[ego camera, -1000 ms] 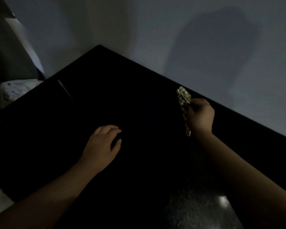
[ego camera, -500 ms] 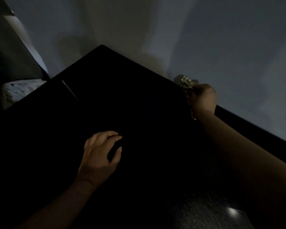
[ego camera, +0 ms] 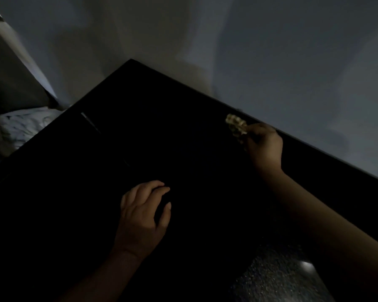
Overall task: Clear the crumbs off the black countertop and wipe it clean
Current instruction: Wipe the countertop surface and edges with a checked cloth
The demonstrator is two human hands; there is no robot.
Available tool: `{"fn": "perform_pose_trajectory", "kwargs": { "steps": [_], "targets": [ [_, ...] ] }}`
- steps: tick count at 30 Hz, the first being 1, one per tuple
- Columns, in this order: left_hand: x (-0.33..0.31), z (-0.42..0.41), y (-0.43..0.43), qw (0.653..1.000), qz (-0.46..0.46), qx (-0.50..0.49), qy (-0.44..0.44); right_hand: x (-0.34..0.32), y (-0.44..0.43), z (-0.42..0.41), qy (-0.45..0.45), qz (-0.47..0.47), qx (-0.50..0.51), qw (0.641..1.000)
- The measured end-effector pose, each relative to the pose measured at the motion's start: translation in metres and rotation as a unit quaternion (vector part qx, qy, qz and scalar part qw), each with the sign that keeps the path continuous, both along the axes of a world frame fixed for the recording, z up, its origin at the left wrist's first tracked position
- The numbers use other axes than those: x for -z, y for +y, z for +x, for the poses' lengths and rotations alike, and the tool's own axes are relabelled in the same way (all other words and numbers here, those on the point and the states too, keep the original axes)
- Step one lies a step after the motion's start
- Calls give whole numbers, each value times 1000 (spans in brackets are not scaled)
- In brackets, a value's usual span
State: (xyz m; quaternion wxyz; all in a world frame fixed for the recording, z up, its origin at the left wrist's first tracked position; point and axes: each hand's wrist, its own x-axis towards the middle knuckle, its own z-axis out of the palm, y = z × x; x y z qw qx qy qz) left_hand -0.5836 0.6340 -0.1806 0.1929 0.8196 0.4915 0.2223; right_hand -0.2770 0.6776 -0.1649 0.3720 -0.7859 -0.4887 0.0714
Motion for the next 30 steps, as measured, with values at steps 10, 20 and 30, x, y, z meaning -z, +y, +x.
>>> {"fn": "perform_pose_trajectory", "kwargs": {
  "steps": [10, 20, 30],
  "targets": [
    [0, -1, 2, 1000, -7, 10, 16, 5, -41, -71, 60, -5, -78, 995],
    [-3, -2, -1, 999, -17, 9, 30, 10, -65, -82, 32, -7, -1, 999],
    [-26, -56, -18, 994, -76, 70, -46, 13, -134, -149, 55, 10, -133, 990]
  ]
}}
